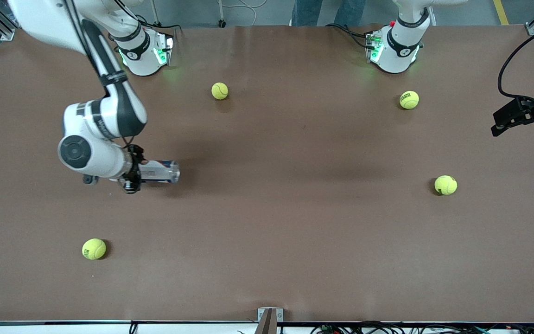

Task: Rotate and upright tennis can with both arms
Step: 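Carry the can toward the table center with the right gripper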

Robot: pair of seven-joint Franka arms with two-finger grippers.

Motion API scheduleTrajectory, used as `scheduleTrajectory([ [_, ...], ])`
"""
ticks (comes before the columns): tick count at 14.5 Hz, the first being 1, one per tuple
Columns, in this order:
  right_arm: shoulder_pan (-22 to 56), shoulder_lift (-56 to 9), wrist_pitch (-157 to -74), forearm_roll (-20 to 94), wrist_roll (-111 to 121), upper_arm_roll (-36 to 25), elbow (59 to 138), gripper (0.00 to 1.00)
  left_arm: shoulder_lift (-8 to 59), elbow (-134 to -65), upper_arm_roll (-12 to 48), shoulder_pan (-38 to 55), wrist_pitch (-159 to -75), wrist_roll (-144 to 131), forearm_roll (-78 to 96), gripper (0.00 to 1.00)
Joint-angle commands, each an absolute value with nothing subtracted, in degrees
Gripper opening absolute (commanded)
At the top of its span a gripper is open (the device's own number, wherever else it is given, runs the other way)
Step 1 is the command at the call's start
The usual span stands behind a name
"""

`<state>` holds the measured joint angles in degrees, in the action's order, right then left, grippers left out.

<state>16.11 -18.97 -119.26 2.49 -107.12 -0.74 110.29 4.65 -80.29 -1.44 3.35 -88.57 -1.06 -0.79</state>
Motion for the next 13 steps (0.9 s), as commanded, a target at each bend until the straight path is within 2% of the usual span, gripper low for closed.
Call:
scheduleTrajectory([
  [1,23.27,-19.33,-118.48,4.83,-113.01,-1.14,105.75,0.72,3.87,-80.68,-1.41,3.25,-87.98,-0.09,0.09,1.00],
  [5,31.79,-24.68,-118.83,5.19,-119.87,-1.23,96.35,0.73,4.04,-80.68,-1.41,3.34,-87.98,0.00,0.00,1.00],
  [8,37.42,-33.81,-119.36,4.66,-124.44,-1.23,86.61,0.73,4.31,-80.77,-1.32,3.86,-87.98,-1.14,-0.17,1.00],
  [11,41.12,-43.21,-119.97,4.66,-127.70,-1.23,73.61,0.73,4.57,-80.77,-0.97,4.39,-87.98,-3.25,-0.09,1.00],
  [13,43.15,-47.53,-120.41,4.57,-128.84,-1.32,67.96,0.73,4.92,-80.95,-0.97,4.74,-87.98,-3.34,-0.09,1.00],
])
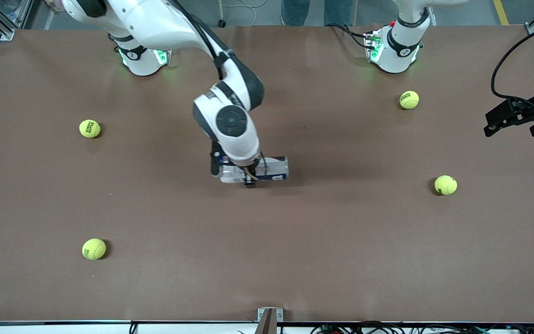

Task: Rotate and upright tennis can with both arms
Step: 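Carry the can toward the table center with the right gripper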

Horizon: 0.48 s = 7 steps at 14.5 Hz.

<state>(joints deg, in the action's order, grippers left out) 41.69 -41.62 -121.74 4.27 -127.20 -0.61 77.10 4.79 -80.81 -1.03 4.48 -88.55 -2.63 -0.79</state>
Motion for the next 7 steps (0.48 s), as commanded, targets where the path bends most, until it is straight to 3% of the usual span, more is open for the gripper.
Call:
scheduleTrajectory([
  [1,44.11,-49.29,-120.32,4.31,-129.28,-1.49,65.85,0.73,5.70,-80.86,-0.88,4.75,-87.98,-3.17,0.09,1.00],
  [7,50.79,-55.98,-122.86,3.43,-129.90,-4.92,61.00,0.75,10.53,-81.83,2.19,5.27,-86.31,-6.68,4.21,1.00],
])
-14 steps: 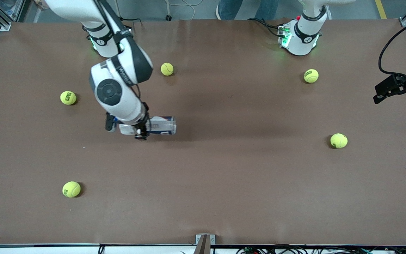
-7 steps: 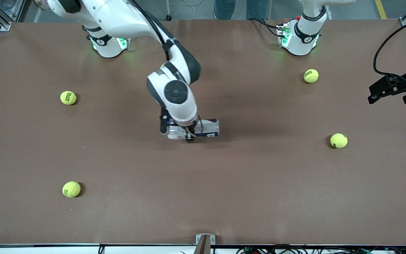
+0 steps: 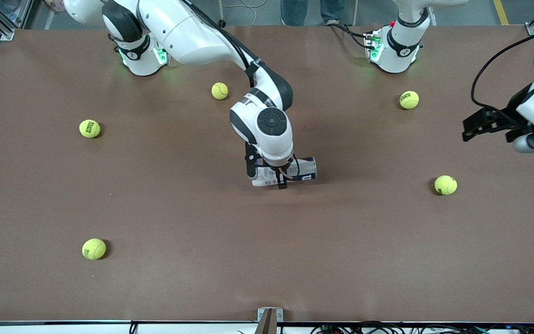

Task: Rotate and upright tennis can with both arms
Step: 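Reach the left gripper toward the can held by the right gripper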

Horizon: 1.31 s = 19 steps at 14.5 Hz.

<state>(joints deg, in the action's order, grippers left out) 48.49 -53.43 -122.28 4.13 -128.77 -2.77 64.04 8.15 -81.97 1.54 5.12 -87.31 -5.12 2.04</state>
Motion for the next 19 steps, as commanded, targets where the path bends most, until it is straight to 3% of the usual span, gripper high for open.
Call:
scheduleTrajectory([
  [1,51.58,-56.68,-124.00,3.43,-129.90,-5.18,61.00,0.75,12.03,-81.83,2.63,5.53,-86.31,-6.77,5.78,1.00],
  [8,54.67,-61.96,-127.00,3.43,-131.56,-7.91,58.62,0.78,22.23,-85.33,2.90,5.19,-89.02,-8.96,19.68,1.00],
  [10,54.32,-61.96,-127.09,3.52,-133.24,-8.00,58.54,1.00,21.36,-91.72,2.90,4.57,-94.72,-8.00,24.50,1.00],
  [16,54.58,-61.18,-125.51,3.52,-133.33,-8.09,58.54,1.00,19.52,-106.94,2.90,4.57,-108.70,0.59,41.18,1.00],
  [19,54.49,-59.86,-120.69,3.60,-133.24,-7.91,56.52,1.00,19.68,-113.71,2.90,4.66,-113.89,11.64,53.91,1.00],
])
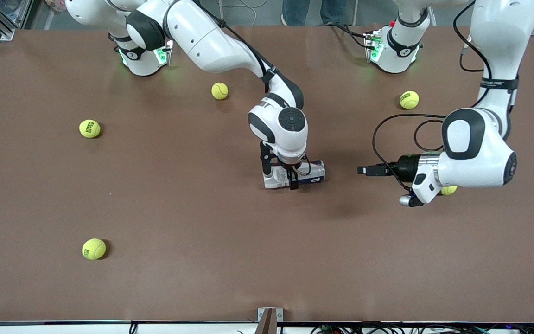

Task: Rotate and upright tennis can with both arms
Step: 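Reach the left gripper toward the can held by the right gripper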

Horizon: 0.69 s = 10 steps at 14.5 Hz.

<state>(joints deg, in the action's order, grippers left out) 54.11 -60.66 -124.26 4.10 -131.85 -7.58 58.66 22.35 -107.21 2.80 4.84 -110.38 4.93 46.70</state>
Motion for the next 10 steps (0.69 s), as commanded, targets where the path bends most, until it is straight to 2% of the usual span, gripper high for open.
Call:
scheduleTrajectory([
  [1,54.41,-59.51,-119.11,3.60,-133.16,-7.82,55.64,1.00,19.95,-115.56,2.90,4.83,-114.95,15.87,59.01,1.00],
  [6,53.79,-54.50,-111.99,4.13,-132.63,-7.21,54.40,1.00,24.68,-120.32,2.99,5.62,-116.19,31.18,75.73,1.00],
  [10,49.58,-50.54,-104.44,4.66,-119.84,-7.12,54.40,1.00,28.73,-122.08,4.92,7.55,-119.51,40.85,87.34,1.00],
])
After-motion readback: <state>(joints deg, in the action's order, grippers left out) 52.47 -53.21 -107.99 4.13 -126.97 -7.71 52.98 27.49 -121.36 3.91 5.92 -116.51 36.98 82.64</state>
